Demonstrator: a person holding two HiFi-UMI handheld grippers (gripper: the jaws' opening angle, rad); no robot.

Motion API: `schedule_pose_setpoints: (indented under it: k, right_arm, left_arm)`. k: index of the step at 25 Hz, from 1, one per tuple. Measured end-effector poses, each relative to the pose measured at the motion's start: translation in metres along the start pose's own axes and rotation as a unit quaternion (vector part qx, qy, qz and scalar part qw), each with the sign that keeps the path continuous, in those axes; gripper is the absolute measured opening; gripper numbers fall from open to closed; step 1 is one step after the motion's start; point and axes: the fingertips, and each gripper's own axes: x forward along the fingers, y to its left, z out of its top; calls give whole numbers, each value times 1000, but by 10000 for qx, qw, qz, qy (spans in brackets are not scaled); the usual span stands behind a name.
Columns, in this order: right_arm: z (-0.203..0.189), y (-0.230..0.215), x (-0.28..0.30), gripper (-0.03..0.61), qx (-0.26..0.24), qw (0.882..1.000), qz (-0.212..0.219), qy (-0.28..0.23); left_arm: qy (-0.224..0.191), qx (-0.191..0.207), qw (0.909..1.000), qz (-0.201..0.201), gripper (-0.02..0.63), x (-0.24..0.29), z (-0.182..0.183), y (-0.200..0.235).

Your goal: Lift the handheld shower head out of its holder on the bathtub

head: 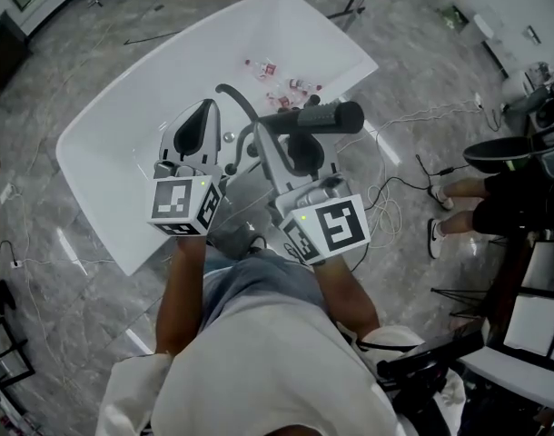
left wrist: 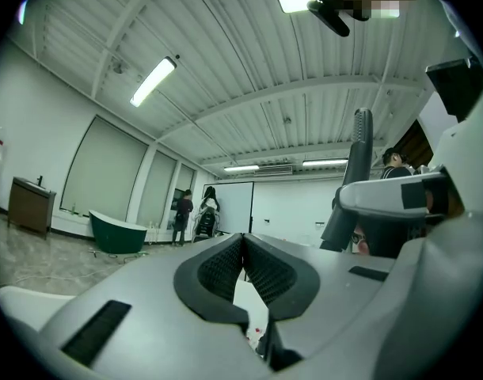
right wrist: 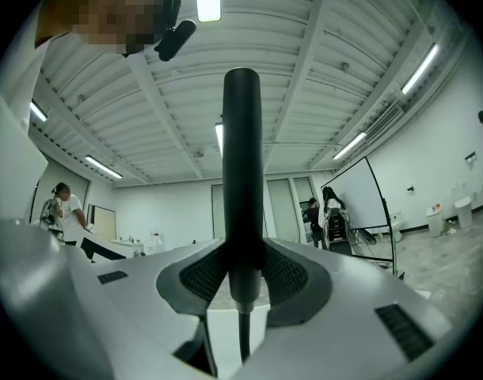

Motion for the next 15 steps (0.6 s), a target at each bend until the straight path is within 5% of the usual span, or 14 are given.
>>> schedule_pose_setpoints:
  k: [15]
  right_arm:
    - [10,-5,-28,140,86,9998,136,151]
  left_arm:
    - [227,278,9993,-81,18,-15,14,-45]
